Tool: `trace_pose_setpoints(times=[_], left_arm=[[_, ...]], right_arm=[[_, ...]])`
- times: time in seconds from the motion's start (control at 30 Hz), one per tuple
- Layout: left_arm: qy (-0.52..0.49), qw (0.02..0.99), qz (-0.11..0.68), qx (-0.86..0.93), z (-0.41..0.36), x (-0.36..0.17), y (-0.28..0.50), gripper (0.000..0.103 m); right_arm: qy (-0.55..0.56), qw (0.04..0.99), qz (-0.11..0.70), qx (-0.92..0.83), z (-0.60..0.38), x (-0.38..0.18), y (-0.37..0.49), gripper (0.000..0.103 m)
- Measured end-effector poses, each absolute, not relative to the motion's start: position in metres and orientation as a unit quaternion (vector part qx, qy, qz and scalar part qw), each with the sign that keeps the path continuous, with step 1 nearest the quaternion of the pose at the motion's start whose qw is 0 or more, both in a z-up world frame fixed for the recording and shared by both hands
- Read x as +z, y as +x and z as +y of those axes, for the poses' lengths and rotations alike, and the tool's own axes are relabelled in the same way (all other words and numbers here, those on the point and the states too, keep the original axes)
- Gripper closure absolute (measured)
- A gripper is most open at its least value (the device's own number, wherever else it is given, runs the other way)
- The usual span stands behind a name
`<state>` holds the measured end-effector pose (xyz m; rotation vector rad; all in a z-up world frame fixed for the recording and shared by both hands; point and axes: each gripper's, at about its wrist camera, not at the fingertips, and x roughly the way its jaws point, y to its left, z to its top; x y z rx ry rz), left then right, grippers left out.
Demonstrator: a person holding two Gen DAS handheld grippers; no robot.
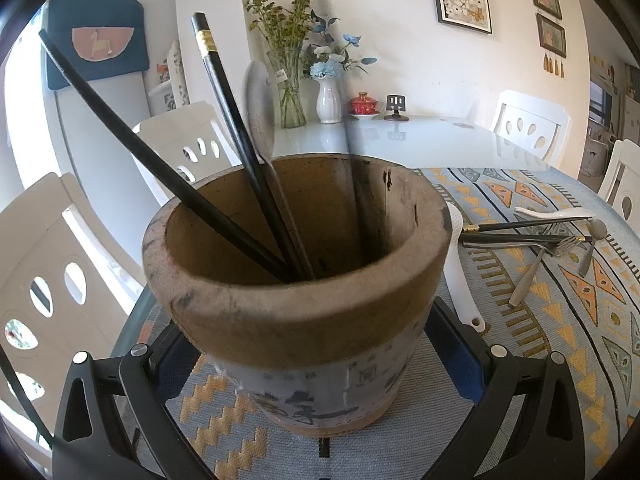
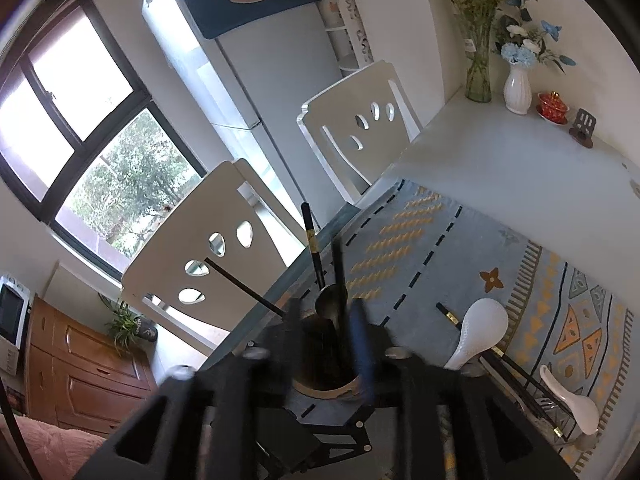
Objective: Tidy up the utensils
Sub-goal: 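Lower the chopstick into the holder and open the right gripper, then move the right gripper back down to the utensil pile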
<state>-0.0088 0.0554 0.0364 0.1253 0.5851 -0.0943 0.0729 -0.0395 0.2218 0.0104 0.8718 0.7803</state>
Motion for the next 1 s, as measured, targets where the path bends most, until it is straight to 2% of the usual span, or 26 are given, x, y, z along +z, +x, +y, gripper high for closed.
trace_pose_setpoints(times=[0.2,0.7,1.0], left_arm=[[0.062,0.954,0.290,-0.046,0.055,0.037,-0.008,0.001],[0.063,0.952,0.295,-0.046,0.051,0.036,-0.005,0.001],[0.061,0.951,0.300,-0.047,0.052,0.034,-0.002,0.001]], right_arm=[[0.019,0.840,0.407,0.359,-0.051,0.225,0.075,0.062],[0.075,0.845,0.418,0.325,-0.094,0.221,0.093,0.062],[0.104,0.845,0.448,0.274,-0.143,0.192,0.113,0.061]])
